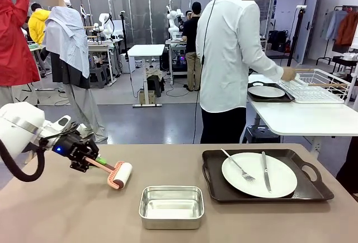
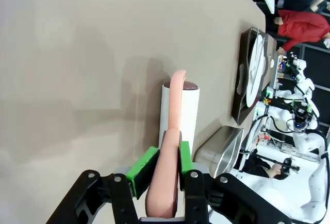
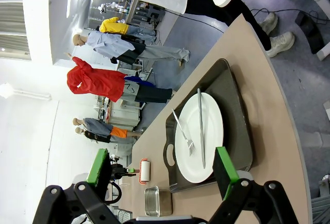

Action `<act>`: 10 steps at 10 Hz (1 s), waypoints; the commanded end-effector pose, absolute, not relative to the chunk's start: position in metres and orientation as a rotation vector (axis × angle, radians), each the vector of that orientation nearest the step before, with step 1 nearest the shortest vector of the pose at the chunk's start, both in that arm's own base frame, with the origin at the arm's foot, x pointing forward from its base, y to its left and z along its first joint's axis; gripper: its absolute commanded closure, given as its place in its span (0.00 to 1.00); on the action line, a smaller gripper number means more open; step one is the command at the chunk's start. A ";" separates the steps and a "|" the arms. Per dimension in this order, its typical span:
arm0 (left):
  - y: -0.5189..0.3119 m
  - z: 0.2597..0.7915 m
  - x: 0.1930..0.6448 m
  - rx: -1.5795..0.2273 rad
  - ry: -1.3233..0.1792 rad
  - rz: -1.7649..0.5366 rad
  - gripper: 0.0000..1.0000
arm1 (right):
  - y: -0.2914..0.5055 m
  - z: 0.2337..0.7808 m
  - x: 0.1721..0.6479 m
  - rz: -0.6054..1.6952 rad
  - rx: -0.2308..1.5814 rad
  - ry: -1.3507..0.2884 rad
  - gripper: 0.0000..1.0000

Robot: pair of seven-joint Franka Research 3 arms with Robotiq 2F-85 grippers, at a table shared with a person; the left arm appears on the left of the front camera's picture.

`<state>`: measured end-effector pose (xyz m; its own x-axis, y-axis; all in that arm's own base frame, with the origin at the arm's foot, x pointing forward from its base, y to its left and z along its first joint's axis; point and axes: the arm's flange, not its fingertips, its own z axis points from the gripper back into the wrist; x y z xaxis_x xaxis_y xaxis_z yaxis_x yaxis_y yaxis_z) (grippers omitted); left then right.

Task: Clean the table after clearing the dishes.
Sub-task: When the left (or right) Handle tray is removed, use the left hand (or right hand) to clean the left (or right) side of the table with the Lint Roller.

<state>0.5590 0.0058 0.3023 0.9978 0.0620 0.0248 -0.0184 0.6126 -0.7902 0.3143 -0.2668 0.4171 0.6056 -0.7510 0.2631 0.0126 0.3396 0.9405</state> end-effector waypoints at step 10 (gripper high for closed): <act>0.232 0.336 0.516 -0.536 -0.203 0.124 0.77 | -0.266 0.417 0.311 -0.563 1.131 -0.797 0.00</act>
<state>0.5275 0.2303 0.3460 0.9732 0.1778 0.1459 -0.0516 0.7868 -0.6151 0.3141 -0.2668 0.4173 0.6057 -0.7509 0.2632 0.0118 0.3391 0.9407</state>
